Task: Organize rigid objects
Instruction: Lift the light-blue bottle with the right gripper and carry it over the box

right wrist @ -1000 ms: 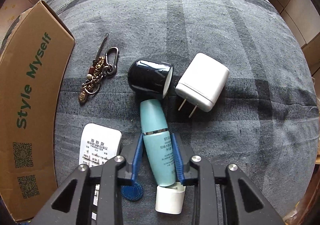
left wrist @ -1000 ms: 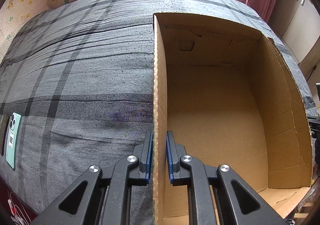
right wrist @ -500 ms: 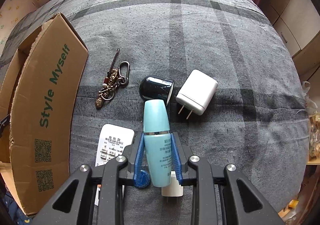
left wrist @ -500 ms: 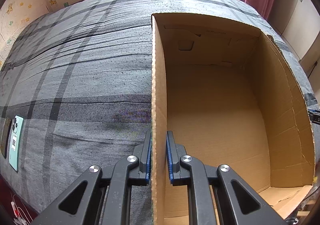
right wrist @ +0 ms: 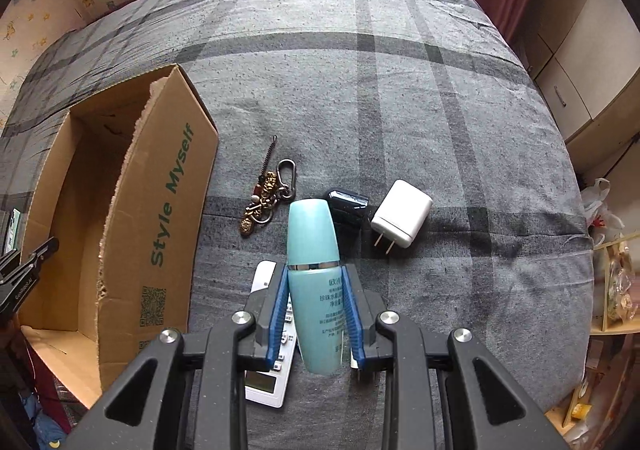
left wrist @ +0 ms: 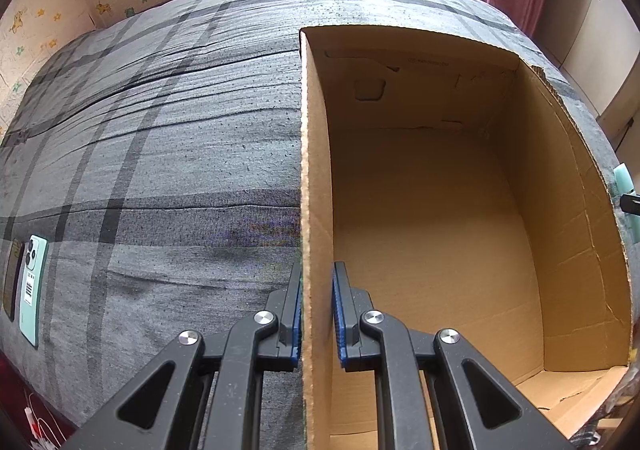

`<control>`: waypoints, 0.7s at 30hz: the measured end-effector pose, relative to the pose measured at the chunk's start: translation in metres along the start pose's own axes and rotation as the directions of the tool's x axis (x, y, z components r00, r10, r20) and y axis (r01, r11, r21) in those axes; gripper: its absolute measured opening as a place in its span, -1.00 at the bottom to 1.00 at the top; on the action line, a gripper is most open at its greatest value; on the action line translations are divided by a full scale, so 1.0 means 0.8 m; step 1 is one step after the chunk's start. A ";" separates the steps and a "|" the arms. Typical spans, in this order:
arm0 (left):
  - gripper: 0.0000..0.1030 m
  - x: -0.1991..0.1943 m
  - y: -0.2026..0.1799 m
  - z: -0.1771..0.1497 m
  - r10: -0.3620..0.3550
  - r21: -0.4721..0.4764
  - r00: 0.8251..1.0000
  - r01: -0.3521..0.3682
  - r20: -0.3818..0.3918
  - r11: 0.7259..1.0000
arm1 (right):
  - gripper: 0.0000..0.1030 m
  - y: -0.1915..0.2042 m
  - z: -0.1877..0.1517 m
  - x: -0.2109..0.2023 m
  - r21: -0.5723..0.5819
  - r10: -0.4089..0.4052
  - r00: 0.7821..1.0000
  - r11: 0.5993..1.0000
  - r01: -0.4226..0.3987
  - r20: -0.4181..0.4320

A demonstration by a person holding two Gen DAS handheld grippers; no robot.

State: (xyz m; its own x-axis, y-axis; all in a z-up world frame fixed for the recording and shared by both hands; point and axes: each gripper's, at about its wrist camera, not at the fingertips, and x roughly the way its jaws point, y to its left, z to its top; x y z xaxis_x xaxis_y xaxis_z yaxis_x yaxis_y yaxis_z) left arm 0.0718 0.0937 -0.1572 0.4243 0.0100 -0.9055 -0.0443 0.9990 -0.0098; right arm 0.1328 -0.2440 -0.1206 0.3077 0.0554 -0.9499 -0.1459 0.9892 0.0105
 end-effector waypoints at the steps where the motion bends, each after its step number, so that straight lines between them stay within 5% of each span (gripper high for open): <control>1: -0.74 0.000 0.001 0.000 -0.004 -0.003 1.000 0.004 0.000 1.000 | -0.46 0.004 0.002 -0.004 -0.006 -0.002 1.000 1.000 0.002 0.006; 21: -0.74 0.001 0.000 0.001 0.000 0.000 1.000 0.000 0.000 1.000 | -0.45 0.109 0.033 -0.050 -0.136 0.062 0.995 0.989 -0.051 0.078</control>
State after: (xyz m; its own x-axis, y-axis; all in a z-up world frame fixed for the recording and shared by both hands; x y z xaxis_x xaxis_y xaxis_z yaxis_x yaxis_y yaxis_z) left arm 0.0724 0.0935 -0.1576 0.4244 0.0102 -0.9054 -0.0444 0.9990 -0.0096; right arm 0.1327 -0.1568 -0.0730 0.3708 0.1272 -0.9200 -0.2881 0.9575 0.0163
